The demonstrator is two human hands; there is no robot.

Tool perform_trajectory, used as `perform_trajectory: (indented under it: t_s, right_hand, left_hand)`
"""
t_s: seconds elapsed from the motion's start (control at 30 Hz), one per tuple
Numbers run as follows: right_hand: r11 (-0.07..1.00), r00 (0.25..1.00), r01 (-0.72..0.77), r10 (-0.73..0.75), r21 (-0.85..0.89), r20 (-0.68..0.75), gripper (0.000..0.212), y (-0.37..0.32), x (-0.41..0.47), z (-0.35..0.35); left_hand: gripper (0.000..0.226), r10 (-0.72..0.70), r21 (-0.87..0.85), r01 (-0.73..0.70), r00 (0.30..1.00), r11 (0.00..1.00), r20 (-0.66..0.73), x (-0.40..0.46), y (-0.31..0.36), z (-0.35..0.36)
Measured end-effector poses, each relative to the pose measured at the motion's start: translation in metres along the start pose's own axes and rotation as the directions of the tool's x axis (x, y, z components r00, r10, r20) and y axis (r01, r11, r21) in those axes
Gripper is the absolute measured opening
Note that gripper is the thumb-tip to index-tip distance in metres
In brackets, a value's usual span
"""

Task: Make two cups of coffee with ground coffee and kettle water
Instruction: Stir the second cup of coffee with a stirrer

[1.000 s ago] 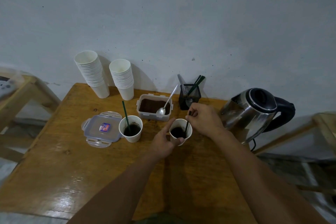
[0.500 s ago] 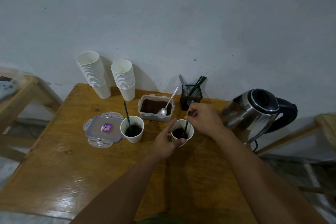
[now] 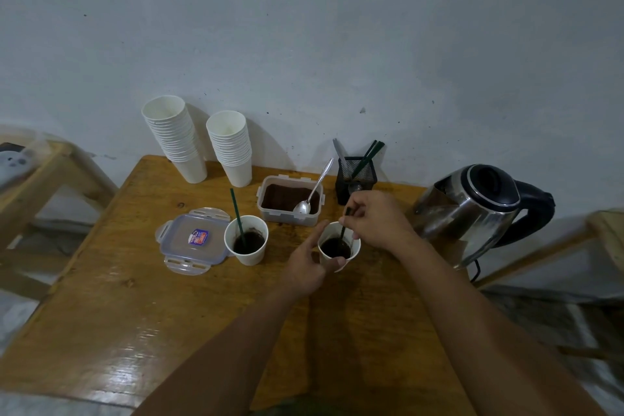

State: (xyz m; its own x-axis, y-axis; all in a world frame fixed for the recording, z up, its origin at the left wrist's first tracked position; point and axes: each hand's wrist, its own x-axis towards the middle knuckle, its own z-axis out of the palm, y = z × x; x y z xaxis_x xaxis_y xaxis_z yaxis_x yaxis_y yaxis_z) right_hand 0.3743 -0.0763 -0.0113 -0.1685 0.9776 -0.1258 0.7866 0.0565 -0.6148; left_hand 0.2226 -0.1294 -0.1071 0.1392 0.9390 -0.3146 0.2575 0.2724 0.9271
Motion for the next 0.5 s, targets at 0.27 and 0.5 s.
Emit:
perform_trajectory:
  t_s: [0.27, 0.5]
  right_hand:
    - [0.996, 1.0, 0.009, -0.008, -0.092, 0.015, 0.012, 0.0011, 0.0016, -0.0052]
    - [0.997, 0.999, 0.013, -0.01, -0.073, 0.039, 0.011, 0.0036, 0.0009, -0.0073]
  left_hand:
    - [0.081, 0.004, 0.017, -0.004, 1.0, 1.0, -0.001, -0.0003, 0.0003, -0.0001]
    - [0.082, 0.009, -0.014, -0.008, 1.0, 1.0, 0.013, -0.0002, 0.0004, -0.0003]
